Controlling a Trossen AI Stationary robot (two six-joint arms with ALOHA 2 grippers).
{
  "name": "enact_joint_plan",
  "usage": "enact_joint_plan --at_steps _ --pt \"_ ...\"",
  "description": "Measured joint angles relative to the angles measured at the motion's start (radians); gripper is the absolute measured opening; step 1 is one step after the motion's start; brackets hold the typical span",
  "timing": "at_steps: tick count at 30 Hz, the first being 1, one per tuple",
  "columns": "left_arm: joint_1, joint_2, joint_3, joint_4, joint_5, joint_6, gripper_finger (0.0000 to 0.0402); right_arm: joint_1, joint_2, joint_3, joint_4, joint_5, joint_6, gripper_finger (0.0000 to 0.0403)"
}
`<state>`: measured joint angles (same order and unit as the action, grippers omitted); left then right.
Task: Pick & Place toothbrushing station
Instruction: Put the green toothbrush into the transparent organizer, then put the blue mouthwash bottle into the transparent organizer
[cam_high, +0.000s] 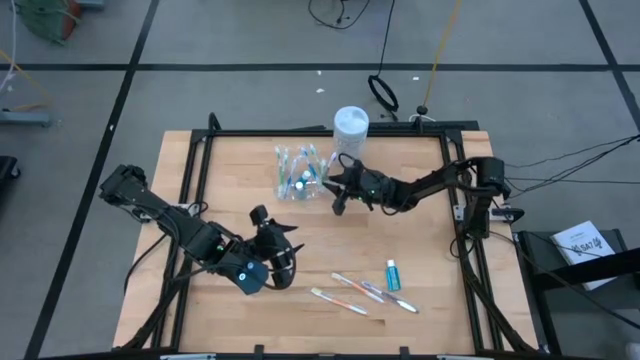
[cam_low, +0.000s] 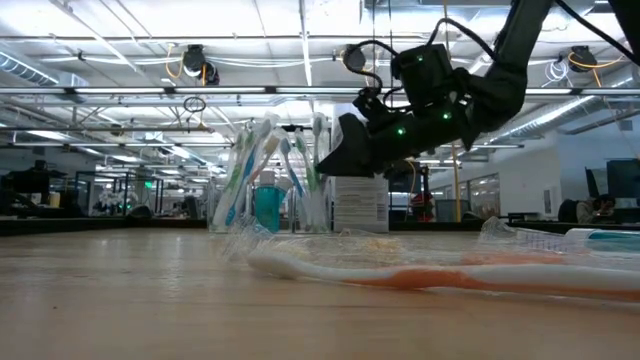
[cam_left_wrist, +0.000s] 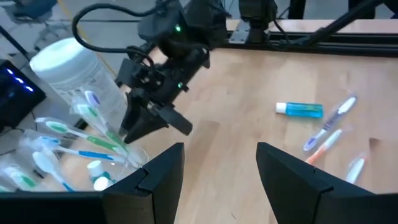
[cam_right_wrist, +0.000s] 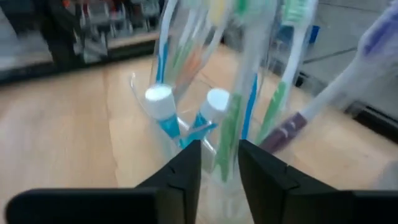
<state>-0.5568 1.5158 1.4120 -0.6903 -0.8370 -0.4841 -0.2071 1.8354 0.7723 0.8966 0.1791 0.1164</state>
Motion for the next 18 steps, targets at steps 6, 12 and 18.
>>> enact_joint_plan --at_steps 6,12,18 --pt "-0.006 0.0 0.0 -0.008 0.004 -0.024 0.0207 0.029 -0.168 0.0 -0.343 0.001 -0.106 0.013" --pt "-0.006 0.0 0.0 -0.008 0.102 -0.044 0.0207 0.083 -0.367 0.0 -0.759 0.001 -0.027 0.0136" --pt "-0.005 0.0 0.0 -0.003 0.167 -0.056 0.0207 0.15 -0.533 0.0 -1.122 -0.004 0.22 0.0128"
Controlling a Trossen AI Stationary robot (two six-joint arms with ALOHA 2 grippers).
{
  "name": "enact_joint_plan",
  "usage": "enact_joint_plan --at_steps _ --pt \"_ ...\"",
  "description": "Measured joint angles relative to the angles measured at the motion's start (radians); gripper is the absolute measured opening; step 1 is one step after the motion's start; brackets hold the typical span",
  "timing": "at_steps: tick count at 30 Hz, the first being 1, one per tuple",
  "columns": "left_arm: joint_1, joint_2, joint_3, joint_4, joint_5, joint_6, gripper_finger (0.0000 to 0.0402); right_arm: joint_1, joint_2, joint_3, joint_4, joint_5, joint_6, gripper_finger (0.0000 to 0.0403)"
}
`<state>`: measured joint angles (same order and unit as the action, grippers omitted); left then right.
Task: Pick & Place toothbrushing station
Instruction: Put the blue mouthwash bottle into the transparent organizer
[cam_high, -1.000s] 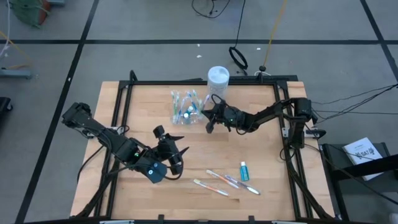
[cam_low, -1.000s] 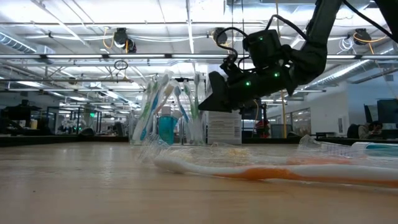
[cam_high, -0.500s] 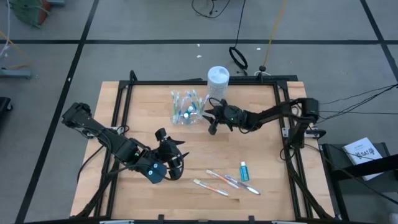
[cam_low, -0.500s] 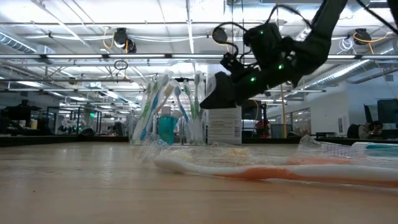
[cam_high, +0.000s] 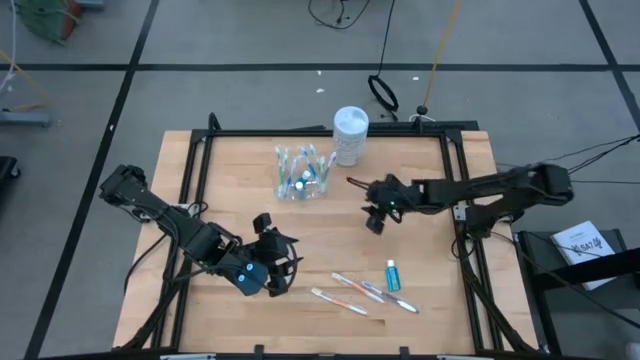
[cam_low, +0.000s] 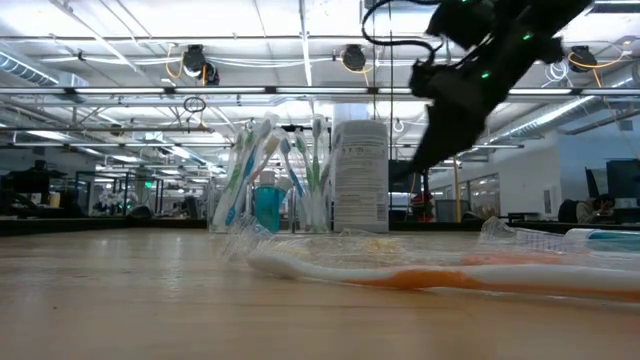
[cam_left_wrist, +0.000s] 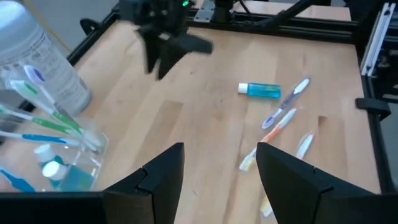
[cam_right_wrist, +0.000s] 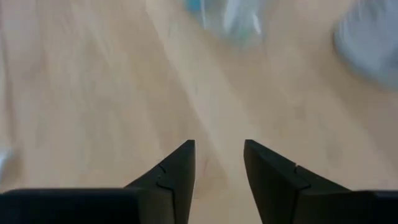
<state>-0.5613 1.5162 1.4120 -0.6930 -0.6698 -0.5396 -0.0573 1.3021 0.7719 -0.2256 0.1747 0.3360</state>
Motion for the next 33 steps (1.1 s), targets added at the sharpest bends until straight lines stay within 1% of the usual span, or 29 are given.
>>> enact_joint_plan --at_steps 4,7,9,12,16,21,26,33 --pt "0.0 0.0 0.0 0.0 0.0 -0.034 0.0207 0.057 -0.077 0.0 -0.245 -0.091 0.216 0.0123" --pt "0.0 0.0 0.0 0.0 0.0 -0.041 0.0207 0.116 -0.108 0.0 -0.385 -0.153 0.401 0.0119" --pt "0.0 0.0 0.0 0.0 0.0 -0.042 0.0207 0.164 -0.115 -0.01 -0.429 -0.154 0.486 0.0118" --pt "0.0 0.0 -0.005 0.005 -0.001 -0.041 0.0207 0.231 -0.115 -0.04 -0.436 -0.17 0.598 0.012" --pt "0.003 0.0 -0.02 0.002 -0.008 -0.038 0.0207 0.307 -0.115 -0.086 -0.379 -0.186 0.728 0.0121" --pt "0.019 0.0 -0.021 0.002 -0.008 -0.043 0.0207 0.376 -0.114 -0.173 -0.193 -0.178 0.854 0.0123" --pt "0.024 0.0 -0.021 0.002 -0.008 -0.043 0.0207 0.414 -0.113 -0.275 -0.01 -0.178 0.902 0.0128" --pt "0.024 0.0 -0.021 0.002 -0.008 -0.042 0.0207 0.439 -0.113 -0.353 0.187 -0.179 0.939 0.0133"
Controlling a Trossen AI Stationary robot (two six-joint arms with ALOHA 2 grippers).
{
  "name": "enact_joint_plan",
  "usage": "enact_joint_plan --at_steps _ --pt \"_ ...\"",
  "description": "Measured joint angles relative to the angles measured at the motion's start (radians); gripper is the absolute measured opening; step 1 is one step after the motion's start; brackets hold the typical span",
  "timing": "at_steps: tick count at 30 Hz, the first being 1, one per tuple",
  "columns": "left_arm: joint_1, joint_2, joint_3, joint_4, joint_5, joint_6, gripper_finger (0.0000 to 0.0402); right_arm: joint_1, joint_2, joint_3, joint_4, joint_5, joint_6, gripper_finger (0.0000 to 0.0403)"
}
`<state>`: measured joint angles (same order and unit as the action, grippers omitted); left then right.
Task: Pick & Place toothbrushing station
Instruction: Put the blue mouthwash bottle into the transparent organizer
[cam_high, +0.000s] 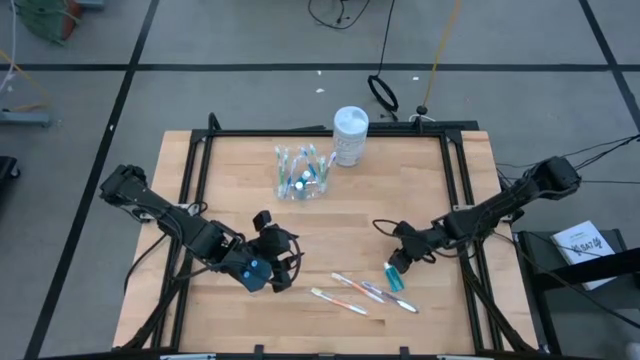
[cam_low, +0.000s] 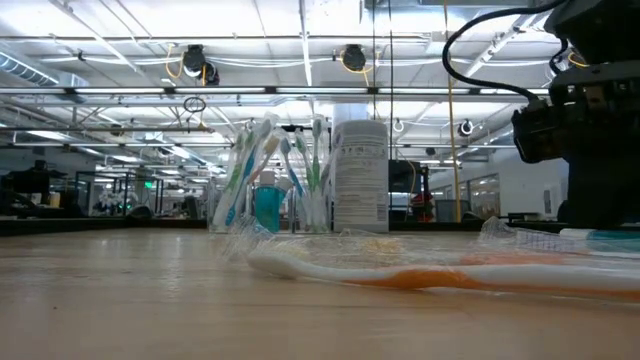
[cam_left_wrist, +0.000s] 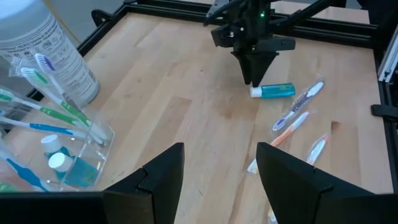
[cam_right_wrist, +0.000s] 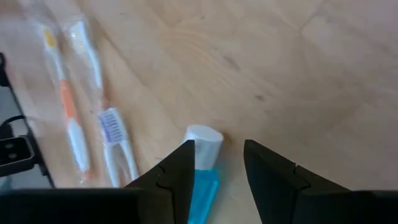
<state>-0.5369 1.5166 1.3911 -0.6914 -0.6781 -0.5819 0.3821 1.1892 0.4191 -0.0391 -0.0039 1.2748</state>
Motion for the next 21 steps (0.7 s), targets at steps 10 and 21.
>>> enact_joint_plan --at_steps 10,21 --pt "0.0 0.0 0.0 0.0 -0.002 0.001 0.0207 0.048 0.0 -0.01 0.034 0.027 -0.007 0.0133" --pt "0.001 0.0 0.0 0.0 -0.003 0.002 0.0207 0.098 0.054 -0.01 0.093 0.134 0.022 0.0133"
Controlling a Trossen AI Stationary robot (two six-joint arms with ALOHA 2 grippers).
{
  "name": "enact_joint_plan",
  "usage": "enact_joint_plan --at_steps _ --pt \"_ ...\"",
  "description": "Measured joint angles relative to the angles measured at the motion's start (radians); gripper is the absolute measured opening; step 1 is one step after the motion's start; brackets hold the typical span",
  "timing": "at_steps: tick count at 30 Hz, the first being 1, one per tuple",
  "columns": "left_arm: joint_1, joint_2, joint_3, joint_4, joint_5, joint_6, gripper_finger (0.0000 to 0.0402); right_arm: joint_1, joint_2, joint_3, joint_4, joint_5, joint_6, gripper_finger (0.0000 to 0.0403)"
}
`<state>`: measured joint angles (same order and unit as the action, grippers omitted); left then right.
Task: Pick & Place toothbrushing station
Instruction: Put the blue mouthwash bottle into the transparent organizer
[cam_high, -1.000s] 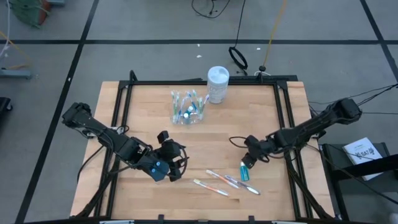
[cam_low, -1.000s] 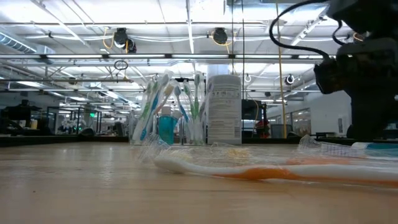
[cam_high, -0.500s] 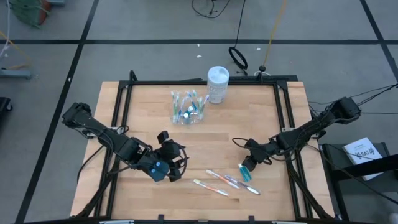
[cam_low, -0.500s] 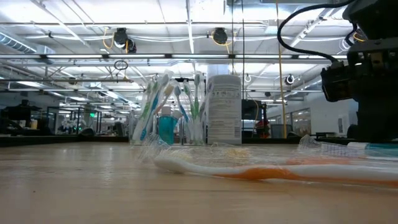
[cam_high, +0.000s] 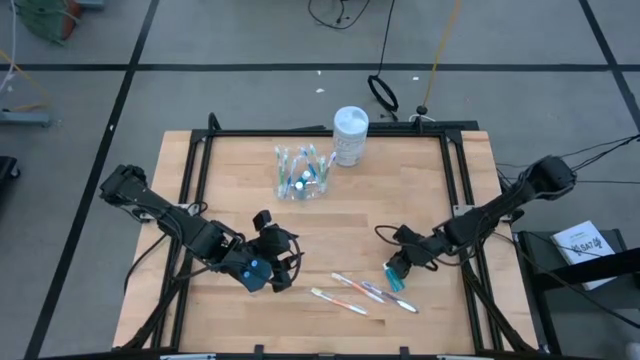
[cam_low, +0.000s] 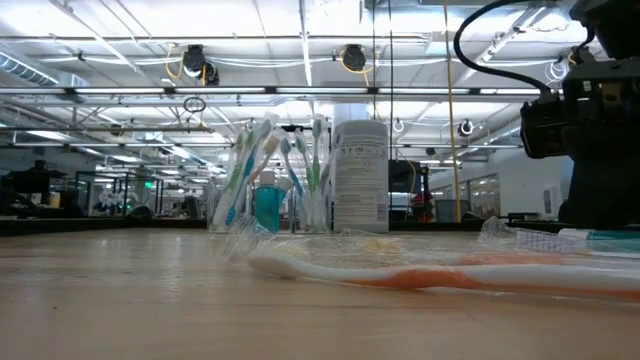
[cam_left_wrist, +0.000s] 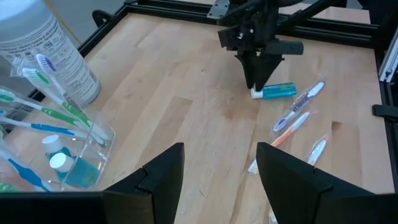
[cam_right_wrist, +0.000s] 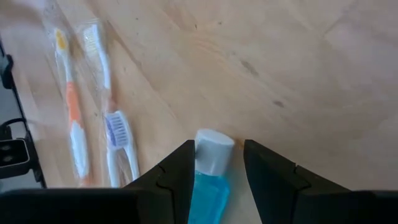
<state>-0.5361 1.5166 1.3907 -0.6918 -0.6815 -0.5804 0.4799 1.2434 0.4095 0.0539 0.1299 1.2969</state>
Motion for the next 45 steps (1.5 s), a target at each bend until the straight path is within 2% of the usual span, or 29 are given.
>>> enact_joint_plan --at_steps 5,13,17,25,33,37,42,45 --pt "0.01 0.0 0.0 0.0 0.0 0.001 0.0207 0.016 0.084 0.0 0.102 -0.001 -0.001 0.0133" --pt "0.026 0.0 0.0 0.0 0.001 0.0 0.0207 0.02 0.175 0.003 0.212 0.003 -0.128 0.0132" --pt "0.026 0.0 0.0 0.0 0.001 0.0 0.0207 0.019 0.195 0.003 0.255 -0.022 -0.18 0.0127" --pt "0.026 0.0 0.0 0.0 0.002 0.0 0.0207 0.019 0.207 0.002 0.275 -0.052 -0.264 0.0085" --pt "0.026 0.0 0.0 0.0 0.002 0.0 0.0207 -0.016 0.208 -0.002 0.359 -0.071 -0.341 0.009" --pt "0.028 0.0 0.0 0.0 0.001 0.001 0.0207 -0.079 0.207 -0.002 0.492 -0.05 -0.437 0.0089" --pt "0.04 0.0 0.0 0.003 0.001 0.032 0.0207 -0.18 0.206 -0.002 0.771 -0.005 -0.649 0.0089" --pt "0.055 0.0 0.0 0.016 0.001 0.027 0.0207 -0.252 0.205 -0.001 0.93 -0.042 -0.746 0.009"
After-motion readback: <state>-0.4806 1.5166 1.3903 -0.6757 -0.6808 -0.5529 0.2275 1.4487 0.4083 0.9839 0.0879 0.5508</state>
